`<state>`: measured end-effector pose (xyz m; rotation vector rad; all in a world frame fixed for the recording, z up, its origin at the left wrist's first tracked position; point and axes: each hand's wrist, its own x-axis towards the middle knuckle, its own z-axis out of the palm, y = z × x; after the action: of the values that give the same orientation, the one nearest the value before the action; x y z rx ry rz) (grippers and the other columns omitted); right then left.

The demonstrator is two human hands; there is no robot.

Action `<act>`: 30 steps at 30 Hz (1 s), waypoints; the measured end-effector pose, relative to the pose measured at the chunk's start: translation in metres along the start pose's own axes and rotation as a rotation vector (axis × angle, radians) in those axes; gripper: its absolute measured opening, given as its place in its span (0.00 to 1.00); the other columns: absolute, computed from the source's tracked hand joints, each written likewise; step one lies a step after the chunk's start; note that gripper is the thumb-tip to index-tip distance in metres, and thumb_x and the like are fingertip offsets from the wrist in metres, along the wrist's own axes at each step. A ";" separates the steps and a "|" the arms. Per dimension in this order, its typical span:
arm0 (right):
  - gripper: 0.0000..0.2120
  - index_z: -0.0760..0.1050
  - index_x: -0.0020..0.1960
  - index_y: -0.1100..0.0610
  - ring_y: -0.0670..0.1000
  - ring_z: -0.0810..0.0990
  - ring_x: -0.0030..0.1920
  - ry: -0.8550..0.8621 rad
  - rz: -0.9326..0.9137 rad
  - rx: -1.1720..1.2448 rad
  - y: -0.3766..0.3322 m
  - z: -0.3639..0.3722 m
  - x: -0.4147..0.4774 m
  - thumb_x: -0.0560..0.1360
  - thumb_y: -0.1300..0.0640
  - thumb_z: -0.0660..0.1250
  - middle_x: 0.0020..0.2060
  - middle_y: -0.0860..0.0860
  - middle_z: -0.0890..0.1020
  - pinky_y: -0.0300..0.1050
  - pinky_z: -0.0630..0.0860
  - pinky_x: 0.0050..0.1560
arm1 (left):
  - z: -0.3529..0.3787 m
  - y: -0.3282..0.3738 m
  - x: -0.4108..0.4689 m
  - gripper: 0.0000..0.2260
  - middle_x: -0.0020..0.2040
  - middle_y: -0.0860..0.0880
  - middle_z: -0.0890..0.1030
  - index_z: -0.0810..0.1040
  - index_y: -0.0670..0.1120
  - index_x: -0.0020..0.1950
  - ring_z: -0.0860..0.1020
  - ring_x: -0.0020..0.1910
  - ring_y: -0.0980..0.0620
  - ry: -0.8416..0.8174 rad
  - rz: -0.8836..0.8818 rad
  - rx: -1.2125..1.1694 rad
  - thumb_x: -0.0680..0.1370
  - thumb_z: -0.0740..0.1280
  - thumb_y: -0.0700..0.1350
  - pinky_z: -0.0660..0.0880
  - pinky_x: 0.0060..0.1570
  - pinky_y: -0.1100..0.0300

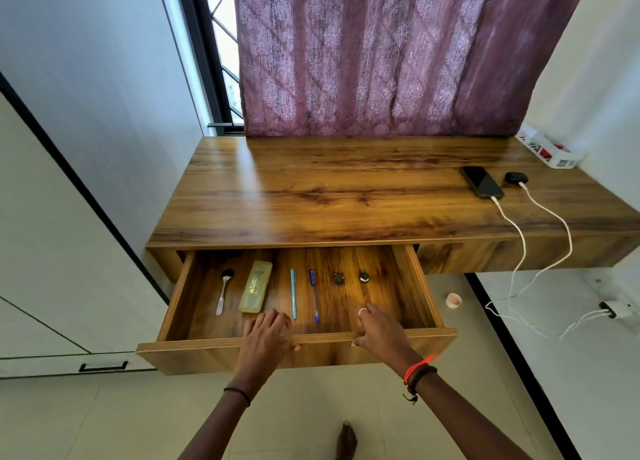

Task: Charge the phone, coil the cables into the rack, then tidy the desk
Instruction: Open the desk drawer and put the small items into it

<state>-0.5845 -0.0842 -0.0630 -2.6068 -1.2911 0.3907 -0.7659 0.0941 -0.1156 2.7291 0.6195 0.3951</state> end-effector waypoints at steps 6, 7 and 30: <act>0.18 0.76 0.51 0.55 0.46 0.74 0.39 0.001 0.178 -0.136 -0.005 0.002 -0.001 0.75 0.41 0.62 0.38 0.48 0.75 0.38 0.70 0.37 | 0.005 0.017 0.001 0.15 0.37 0.57 0.73 0.71 0.52 0.43 0.69 0.34 0.58 0.052 -0.188 0.026 0.67 0.75 0.53 0.66 0.36 0.65; 0.17 0.76 0.50 0.55 0.46 0.74 0.38 0.011 0.198 -0.116 -0.005 0.004 0.001 0.76 0.41 0.62 0.37 0.48 0.75 0.38 0.70 0.37 | 0.005 0.020 0.004 0.14 0.36 0.58 0.72 0.70 0.53 0.43 0.69 0.34 0.58 0.065 -0.220 -0.004 0.68 0.75 0.52 0.66 0.36 0.64; 0.14 0.70 0.39 0.65 0.52 0.75 0.38 0.306 0.977 1.947 0.030 -0.005 0.123 0.69 0.78 0.50 0.38 0.57 0.74 0.34 0.74 0.36 | 0.010 0.010 0.123 0.17 0.54 0.40 0.80 0.72 0.39 0.61 0.76 0.58 0.40 0.280 -1.148 -1.352 0.82 0.54 0.49 0.69 0.63 0.47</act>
<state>-0.4892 -0.0041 -0.0853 -1.1144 0.5873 0.7370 -0.6518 0.1396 -0.0976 0.8395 1.2232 0.5599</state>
